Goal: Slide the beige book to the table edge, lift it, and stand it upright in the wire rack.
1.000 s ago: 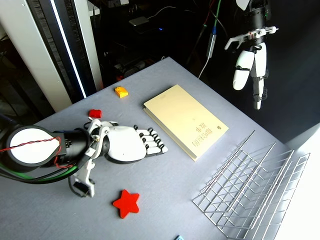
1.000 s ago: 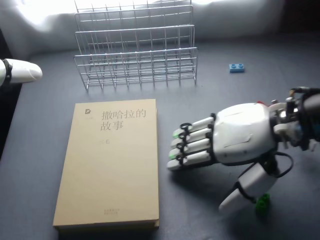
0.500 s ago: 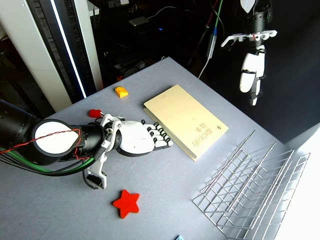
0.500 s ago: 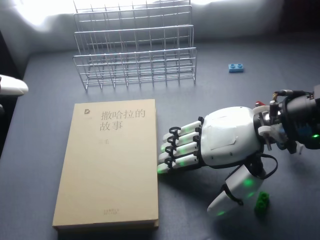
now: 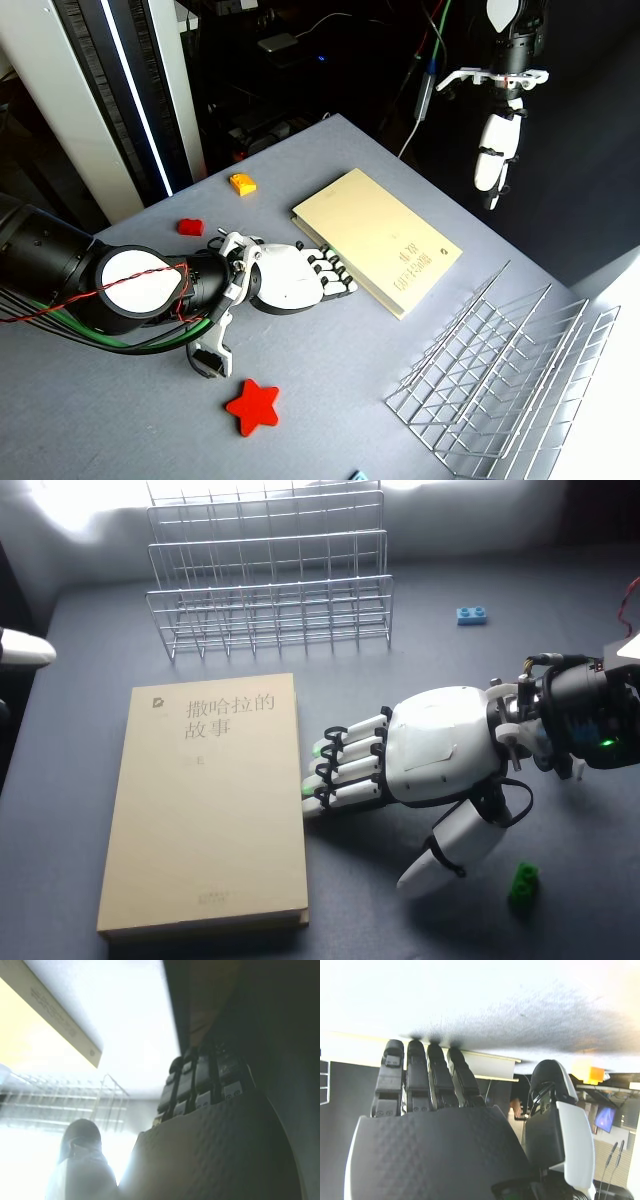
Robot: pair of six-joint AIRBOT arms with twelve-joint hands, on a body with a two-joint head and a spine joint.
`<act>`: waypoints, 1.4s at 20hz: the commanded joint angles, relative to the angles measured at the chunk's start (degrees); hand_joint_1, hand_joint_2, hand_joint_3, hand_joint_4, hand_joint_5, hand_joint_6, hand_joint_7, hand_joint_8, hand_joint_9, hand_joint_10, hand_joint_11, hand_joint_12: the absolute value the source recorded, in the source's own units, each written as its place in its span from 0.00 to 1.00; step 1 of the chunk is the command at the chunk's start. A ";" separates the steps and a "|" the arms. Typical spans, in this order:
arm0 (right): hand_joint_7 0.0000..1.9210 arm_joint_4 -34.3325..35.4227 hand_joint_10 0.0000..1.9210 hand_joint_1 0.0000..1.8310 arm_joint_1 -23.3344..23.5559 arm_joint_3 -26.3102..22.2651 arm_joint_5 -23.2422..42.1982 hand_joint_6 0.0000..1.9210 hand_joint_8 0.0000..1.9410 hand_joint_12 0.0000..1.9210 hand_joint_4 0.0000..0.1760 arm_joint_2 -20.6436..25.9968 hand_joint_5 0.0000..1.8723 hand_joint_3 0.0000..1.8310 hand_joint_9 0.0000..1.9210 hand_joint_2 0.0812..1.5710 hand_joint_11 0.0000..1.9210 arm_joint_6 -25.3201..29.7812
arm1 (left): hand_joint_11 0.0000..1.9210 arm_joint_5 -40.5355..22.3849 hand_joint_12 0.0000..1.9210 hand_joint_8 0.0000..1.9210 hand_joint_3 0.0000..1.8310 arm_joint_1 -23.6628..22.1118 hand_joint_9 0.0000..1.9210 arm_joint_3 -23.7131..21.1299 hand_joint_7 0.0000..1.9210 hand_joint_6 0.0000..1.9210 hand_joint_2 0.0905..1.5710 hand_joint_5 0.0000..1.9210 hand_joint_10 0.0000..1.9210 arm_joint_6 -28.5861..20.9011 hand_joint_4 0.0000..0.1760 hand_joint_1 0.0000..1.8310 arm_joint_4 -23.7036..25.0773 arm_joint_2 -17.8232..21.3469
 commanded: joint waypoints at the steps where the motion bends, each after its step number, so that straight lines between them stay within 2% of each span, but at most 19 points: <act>1: 0.00 2.24 0.00 0.00 0.61 0.09 0.76 0.00 0.00 0.00 0.00 -0.51 0.00 0.00 0.00 0.71 0.00 0.21 | 0.00 4.26 0.00 0.00 0.00 0.30 0.00 0.49 0.00 0.00 0.63 0.00 0.00 -0.29 0.00 0.00 -1.65 0.43; 5: 0.00 2.22 0.00 0.00 0.95 0.09 0.32 0.00 0.00 0.00 0.00 -1.41 0.00 0.00 0.00 0.71 0.00 0.18 | 0.00 10.52 0.00 0.00 0.00 3.36 0.00 -0.25 0.00 0.00 0.65 0.00 0.00 -0.29 0.00 0.00 -6.73 0.43; 9: 0.00 2.20 0.00 0.00 1.23 0.08 -0.39 0.00 0.00 0.00 0.00 -2.11 0.00 0.00 0.00 0.71 0.00 0.19 | 0.00 17.37 0.00 0.00 0.00 5.51 0.00 -2.11 0.00 0.00 0.64 0.00 0.00 -0.29 0.00 0.00 -6.65 0.45; 15: 0.00 1.11 0.00 0.00 1.66 0.03 -0.51 0.00 0.00 0.00 0.00 -3.11 0.00 0.00 0.00 0.71 0.00 2.44 | 0.00 21.20 0.00 0.00 0.00 8.27 0.00 -0.98 0.00 0.00 0.65 0.00 0.00 -0.29 0.00 0.00 -4.53 0.43; 19: 0.00 -0.19 0.00 0.00 1.60 -0.25 -0.76 0.00 0.00 0.00 0.00 -3.24 0.00 0.00 0.00 0.71 0.00 2.53 | 0.00 22.02 0.00 0.00 0.00 10.43 0.00 -0.28 0.00 0.00 0.64 0.00 0.00 -0.29 0.00 0.00 -4.54 0.55; 23: 0.00 -0.30 0.00 0.00 1.96 -0.24 -1.27 0.00 0.00 0.00 0.00 -3.82 0.00 0.00 0.00 0.71 0.00 2.53 | 0.00 21.24 0.00 0.00 0.00 9.45 0.00 -0.22 0.00 0.00 0.65 0.00 0.00 -0.29 0.00 0.00 -1.00 0.82; 28: 0.00 -0.75 0.00 0.00 2.12 -0.23 -1.86 0.00 0.00 0.00 0.00 -5.17 0.00 0.00 0.00 0.71 0.00 2.55 | 0.00 20.53 0.00 0.00 0.00 9.52 0.00 0.49 0.00 0.00 0.65 0.00 0.00 -0.29 0.00 0.00 -1.66 -0.11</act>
